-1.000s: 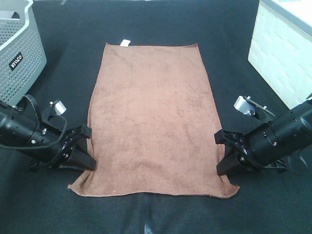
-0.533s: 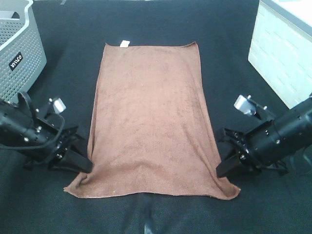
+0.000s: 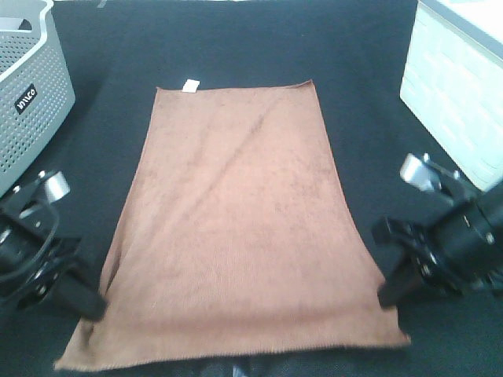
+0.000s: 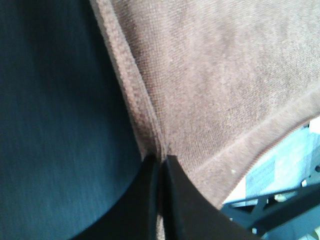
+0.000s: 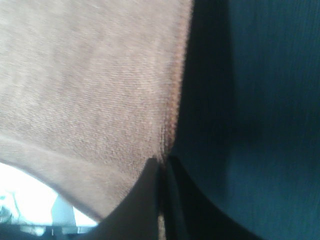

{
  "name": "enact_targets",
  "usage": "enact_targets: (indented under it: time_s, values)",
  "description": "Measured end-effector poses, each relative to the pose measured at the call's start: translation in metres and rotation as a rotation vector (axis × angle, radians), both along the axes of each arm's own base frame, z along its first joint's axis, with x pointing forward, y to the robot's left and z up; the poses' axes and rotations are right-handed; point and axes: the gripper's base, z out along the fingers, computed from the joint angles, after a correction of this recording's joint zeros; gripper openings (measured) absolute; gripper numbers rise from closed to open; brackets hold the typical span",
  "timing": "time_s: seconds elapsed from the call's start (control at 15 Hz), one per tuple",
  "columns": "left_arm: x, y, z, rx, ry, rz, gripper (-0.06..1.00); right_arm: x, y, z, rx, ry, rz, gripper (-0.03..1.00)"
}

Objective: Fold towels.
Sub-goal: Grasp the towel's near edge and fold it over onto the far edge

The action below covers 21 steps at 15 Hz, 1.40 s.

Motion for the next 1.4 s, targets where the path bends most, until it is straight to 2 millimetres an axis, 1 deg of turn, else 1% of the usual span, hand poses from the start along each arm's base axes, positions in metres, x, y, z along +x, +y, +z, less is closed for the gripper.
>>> enact_targets:
  time_s: [0.2, 0.27, 0.4, 0.47, 0.53, 0.67, 0.73, 0.87, 1.07, 1.2, 1.33, 1.4]
  values:
    - [-0.023, 0.004, -0.003, 0.007, 0.037, -0.003, 0.00, -0.031, -0.002, -0.003, 0.018, 0.048, -0.009, 0.00]
    - [-0.029, 0.005, -0.003, 0.008, 0.041, -0.002, 0.00, -0.036, -0.003, 0.000, 0.023, 0.036, -0.006, 0.00]
    - [-0.034, 0.005, -0.001, 0.008, 0.041, 0.001, 0.00, -0.039, -0.003, 0.007, 0.031, 0.002, -0.005, 0.00]
    - [-0.033, 0.005, -0.001, 0.008, 0.036, 0.012, 0.00, -0.037, -0.003, 0.008, 0.031, -0.006, -0.005, 0.00]
    - [-0.030, 0.006, -0.001, 0.015, 0.025, 0.040, 0.00, -0.030, -0.002, 0.011, 0.032, -0.026, -0.003, 0.00]
    - [-0.011, 0.006, 0.002, 0.033, -0.023, 0.087, 0.00, -0.005, 0.001, 0.021, 0.039, -0.085, -0.004, 0.00]
    - [0.011, 0.002, 0.005, 0.027, -0.051, 0.095, 0.00, 0.022, 0.005, 0.029, 0.048, -0.132, -0.001, 0.00]
    - [0.049, -0.003, 0.014, 0.018, -0.110, 0.115, 0.00, 0.060, 0.011, 0.036, 0.063, -0.168, 0.014, 0.00]
    - [0.102, -0.008, 0.030, 0.040, -0.185, 0.127, 0.00, 0.124, 0.021, 0.052, 0.078, -0.228, 0.029, 0.00]
    - [0.136, -0.010, 0.037, 0.074, -0.201, 0.121, 0.00, 0.160, 0.026, 0.056, 0.083, -0.248, 0.046, 0.00]
    - [0.168, -0.012, 0.043, 0.106, -0.246, 0.131, 0.00, 0.194, 0.031, 0.058, 0.087, -0.276, 0.052, 0.00]
    - [0.168, -0.012, 0.043, 0.106, -0.246, 0.131, 0.00, 0.194, 0.031, 0.058, 0.087, -0.276, 0.052, 0.00]
